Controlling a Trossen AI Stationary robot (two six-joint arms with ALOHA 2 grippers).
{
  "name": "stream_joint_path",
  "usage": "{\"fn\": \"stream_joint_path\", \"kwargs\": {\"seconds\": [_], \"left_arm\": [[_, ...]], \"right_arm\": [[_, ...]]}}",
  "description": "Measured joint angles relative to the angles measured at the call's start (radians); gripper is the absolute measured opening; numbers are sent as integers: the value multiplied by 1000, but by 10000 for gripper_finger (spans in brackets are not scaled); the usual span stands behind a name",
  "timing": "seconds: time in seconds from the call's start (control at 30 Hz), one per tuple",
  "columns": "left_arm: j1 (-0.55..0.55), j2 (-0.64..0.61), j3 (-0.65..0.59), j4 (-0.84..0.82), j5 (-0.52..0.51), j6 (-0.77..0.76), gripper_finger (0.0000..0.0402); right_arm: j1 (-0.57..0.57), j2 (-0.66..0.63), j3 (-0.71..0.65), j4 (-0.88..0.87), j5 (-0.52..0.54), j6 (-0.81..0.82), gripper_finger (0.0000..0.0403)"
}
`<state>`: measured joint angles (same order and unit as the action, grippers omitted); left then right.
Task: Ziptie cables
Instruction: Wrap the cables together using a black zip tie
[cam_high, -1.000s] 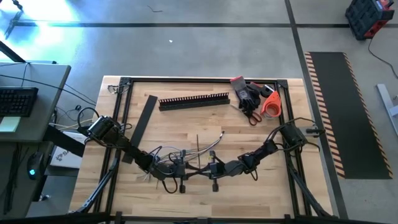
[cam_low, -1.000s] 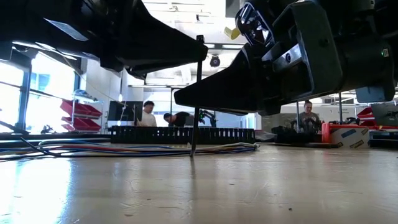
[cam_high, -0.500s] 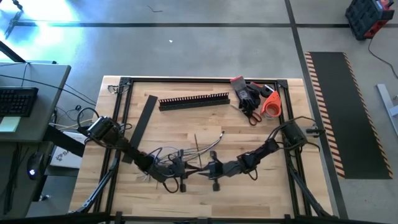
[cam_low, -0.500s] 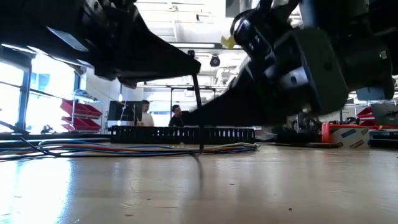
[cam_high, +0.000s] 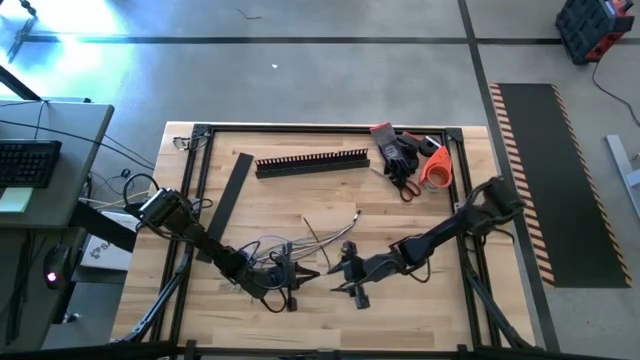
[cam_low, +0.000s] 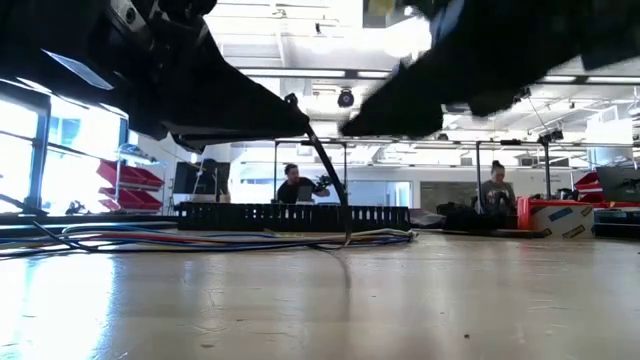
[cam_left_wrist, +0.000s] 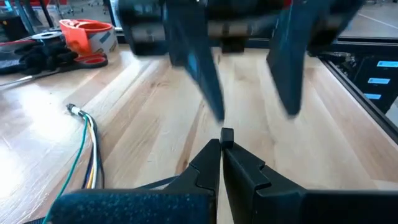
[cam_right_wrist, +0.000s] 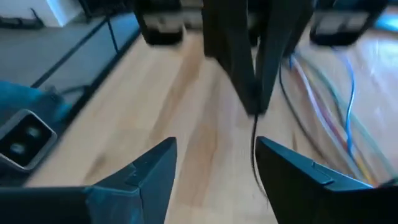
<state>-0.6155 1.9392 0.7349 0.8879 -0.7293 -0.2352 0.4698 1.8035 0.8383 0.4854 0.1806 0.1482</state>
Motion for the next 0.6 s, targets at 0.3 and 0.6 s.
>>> {"fn": "stream_joint_path", "kwargs": {"seconds": [0.3,0.6], "left_arm": [[22,0,0,-6,113,-30,0],[99,-9,0,-58,255,-69,0]], "right_arm": [[-58,-36,-2,-101,97,83,158],[-71,238,-2,188,30,57,106]]}}
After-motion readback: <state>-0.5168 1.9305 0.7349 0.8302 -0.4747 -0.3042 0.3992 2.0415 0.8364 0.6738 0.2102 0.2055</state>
